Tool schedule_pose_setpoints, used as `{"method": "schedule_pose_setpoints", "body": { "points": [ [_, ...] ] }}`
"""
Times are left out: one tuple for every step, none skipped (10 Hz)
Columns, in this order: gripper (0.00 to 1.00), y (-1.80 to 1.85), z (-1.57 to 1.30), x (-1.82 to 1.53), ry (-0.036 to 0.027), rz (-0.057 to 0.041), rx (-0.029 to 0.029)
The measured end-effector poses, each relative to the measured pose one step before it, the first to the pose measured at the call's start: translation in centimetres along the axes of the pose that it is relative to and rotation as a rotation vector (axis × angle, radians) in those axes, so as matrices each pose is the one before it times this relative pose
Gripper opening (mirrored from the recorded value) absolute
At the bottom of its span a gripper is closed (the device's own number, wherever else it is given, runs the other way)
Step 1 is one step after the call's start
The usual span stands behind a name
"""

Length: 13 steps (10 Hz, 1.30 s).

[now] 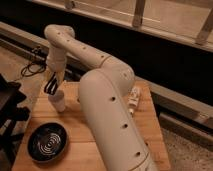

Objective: Place the eraser in the ceramic cup

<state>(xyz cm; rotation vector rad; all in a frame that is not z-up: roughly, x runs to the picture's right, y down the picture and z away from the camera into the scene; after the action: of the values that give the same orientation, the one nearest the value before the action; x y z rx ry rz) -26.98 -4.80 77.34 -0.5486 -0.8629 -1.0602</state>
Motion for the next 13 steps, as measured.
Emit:
{"method": "schedule_pose_setpoints", "body": {
  "points": [
    [0.0,0.345,0.029,0.005,-0.00301,-0.0007,-0.003],
    [0.0,0.116,0.484,-0.005,-0.00009,-0.00136,-0.0002],
    [0.0,-0.204,0.323,-0.068,0.00154,-0.00352,0.00708],
    [0.0,-0.094,0.424,-0.268,0.00436,-0.00334,0.00704],
    [0.0,0.06,0.989,-0.808,-0.00134,-0.00431,0.00089],
    [0.0,-0.158,1.331,-1.086,-0.011,-0.0167,-0.00124],
    [0.0,-0.208,0.809,-0.699,-0.01149,-0.01558,-0.00025],
    [0.0,0.18,0.621,-0.1,-0.01039,-0.01469,-0.00215],
    [0.0,0.257,0.292,0.121,-0.00686,-0.0006,0.00148],
    [0.0,0.185,0.237,0.138,-0.00181,0.00231,0.00219],
    [0.0,0.108,0.191,0.134,0.0024,0.00174,0.00115],
    [0.0,0.062,-0.02,0.191,0.00397,0.0051,0.00184],
    [0.0,0.05,-0.12,0.214,0.00508,0.00493,0.00218]
  ]
}}
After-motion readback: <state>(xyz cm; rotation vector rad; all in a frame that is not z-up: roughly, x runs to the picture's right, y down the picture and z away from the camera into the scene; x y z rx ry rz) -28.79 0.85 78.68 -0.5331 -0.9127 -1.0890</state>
